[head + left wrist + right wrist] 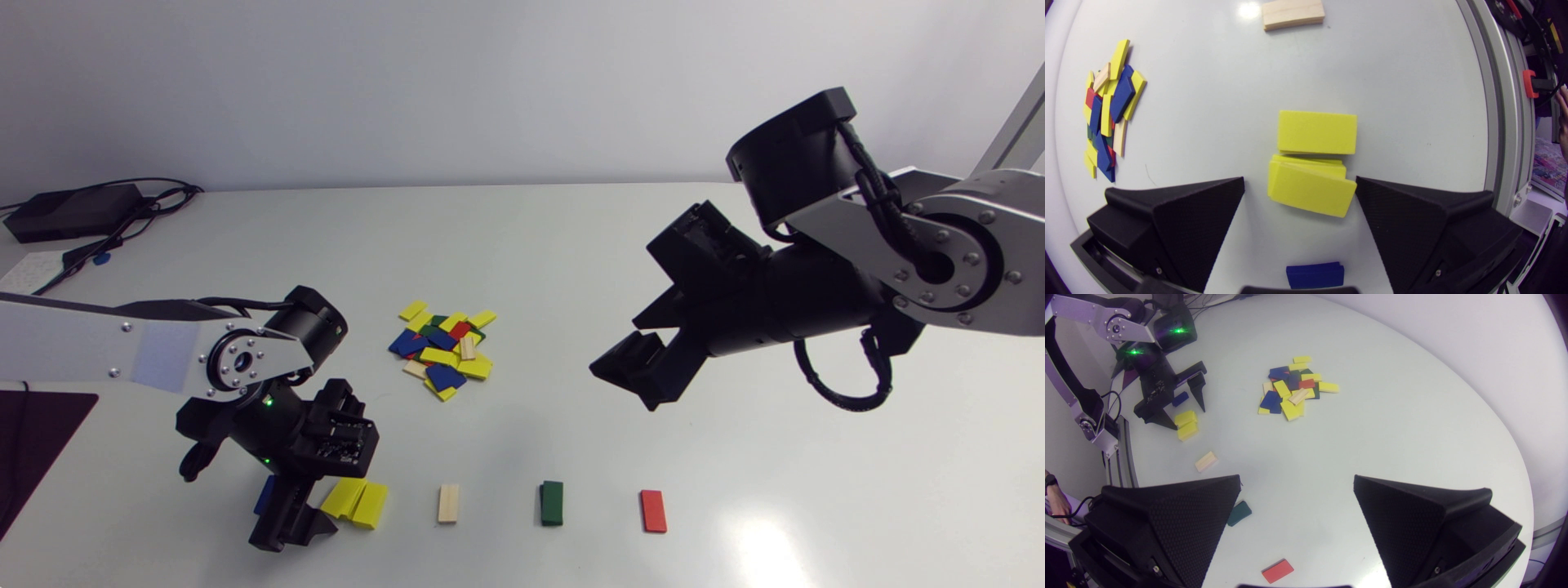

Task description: Take domino bricks one by one from the mixed stack on the table and place each onto the existing stack of the same color.

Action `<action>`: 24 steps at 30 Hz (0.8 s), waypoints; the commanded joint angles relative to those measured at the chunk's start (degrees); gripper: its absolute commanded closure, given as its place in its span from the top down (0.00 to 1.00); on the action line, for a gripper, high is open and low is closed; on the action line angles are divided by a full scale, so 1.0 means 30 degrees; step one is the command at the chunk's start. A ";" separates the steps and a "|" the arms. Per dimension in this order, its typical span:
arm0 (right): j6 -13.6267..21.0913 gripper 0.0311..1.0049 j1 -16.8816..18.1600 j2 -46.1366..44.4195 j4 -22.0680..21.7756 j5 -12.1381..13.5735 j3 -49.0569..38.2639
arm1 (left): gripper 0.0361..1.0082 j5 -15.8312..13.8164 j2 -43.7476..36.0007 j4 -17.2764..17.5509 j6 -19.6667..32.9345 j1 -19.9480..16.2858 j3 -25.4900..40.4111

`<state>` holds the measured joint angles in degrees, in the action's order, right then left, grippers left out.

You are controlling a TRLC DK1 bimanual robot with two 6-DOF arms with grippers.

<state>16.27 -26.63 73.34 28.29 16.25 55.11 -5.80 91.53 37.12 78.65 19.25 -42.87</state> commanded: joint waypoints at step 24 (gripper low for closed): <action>-0.0180 0.96 0.0030 0.0309 -0.0232 -0.0085 -0.0090 | 0.63 -0.0058 0.0458 0.0487 0.0589 0.0470 -0.0680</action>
<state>16.27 -26.63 73.34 28.25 16.25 55.11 -5.80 92.18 37.54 78.65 20.27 -43.48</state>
